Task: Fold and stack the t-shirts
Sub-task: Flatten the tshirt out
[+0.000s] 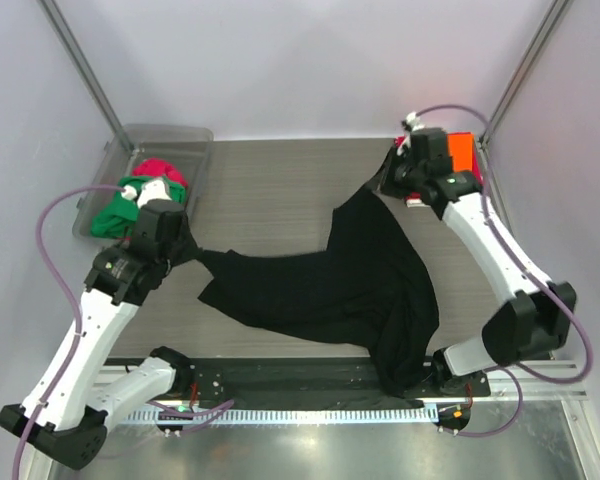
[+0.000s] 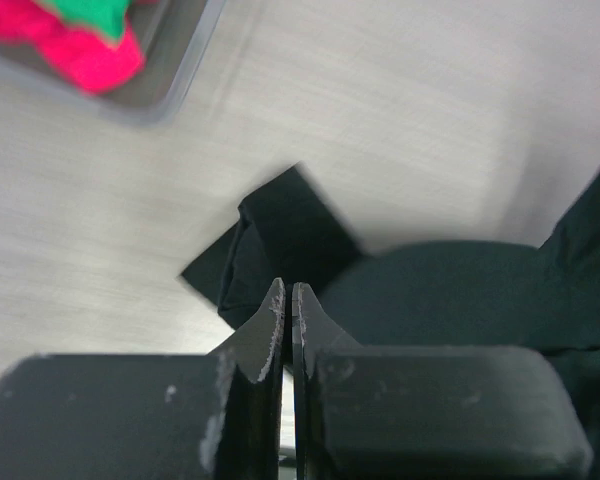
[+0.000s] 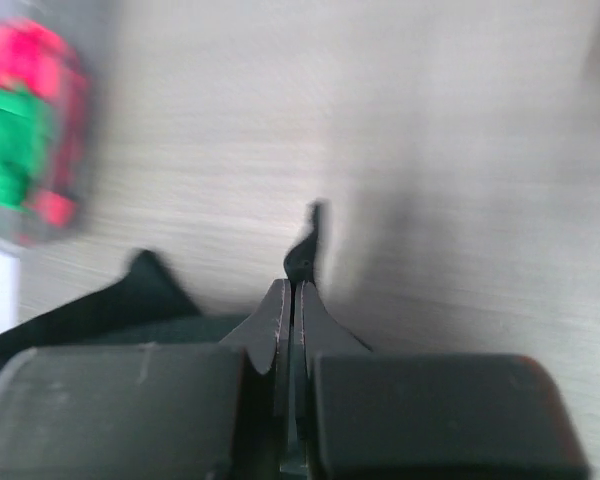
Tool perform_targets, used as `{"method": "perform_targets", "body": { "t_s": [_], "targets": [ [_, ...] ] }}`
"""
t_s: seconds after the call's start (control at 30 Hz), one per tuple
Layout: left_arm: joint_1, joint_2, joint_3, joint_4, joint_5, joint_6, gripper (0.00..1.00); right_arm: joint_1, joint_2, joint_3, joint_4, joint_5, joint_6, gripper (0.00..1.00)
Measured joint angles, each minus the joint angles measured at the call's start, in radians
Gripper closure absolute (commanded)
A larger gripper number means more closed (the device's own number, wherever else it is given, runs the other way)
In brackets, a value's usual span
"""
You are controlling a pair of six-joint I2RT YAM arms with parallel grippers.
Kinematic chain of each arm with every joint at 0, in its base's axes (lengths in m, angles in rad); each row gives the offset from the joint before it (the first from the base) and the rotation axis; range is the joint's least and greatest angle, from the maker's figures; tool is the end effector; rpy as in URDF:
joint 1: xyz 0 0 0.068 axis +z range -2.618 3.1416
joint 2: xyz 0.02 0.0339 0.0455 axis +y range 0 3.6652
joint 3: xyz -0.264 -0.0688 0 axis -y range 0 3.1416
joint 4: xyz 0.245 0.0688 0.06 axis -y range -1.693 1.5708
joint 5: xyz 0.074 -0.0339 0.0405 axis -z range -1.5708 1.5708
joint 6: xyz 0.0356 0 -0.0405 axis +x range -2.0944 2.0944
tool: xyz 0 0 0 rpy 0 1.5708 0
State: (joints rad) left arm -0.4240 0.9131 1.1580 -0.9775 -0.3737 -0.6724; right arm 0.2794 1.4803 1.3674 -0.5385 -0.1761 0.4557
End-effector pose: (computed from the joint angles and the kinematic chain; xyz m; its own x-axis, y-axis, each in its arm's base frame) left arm 0.1525 -0.0546 0.3684 -0.5614 -0.3828 -0.7337 -0.2736 0.9226 -0.2721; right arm 0.3184 0.0978 0.3423 -0.7017 0.2494 -0.6673 -0.1076 0.8889 0.4454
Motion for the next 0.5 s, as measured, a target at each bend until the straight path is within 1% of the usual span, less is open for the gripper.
{"method": "perform_targets", "body": {
  "t_s": [0.13,0.2,0.33,0.4,0.5],
  "targets": [
    [0.0,0.015,0.145,-0.031,-0.001,0.001,1.0,0.0,-0.111,0.161,-0.1,0.023,-0.018,0.99],
    [0.0,0.021,0.219,-0.047,0.0,0.005,1.0,0.0,-0.149,0.234,-0.148,0.033,-0.028,0.99],
    [0.0,0.025,0.397,-0.067,0.021,0.034,1.0,0.0,-0.202,0.435,-0.283,0.041,-0.067,0.99],
    [0.0,0.016,0.479,-0.064,0.039,0.053,1.0,0.001,-0.236,0.531,-0.325,0.039,-0.089,0.99],
    [0.0,-0.006,0.606,-0.058,0.083,0.088,1.0,0.008,-0.328,0.621,-0.346,0.025,-0.115,0.99]
  ]
}}
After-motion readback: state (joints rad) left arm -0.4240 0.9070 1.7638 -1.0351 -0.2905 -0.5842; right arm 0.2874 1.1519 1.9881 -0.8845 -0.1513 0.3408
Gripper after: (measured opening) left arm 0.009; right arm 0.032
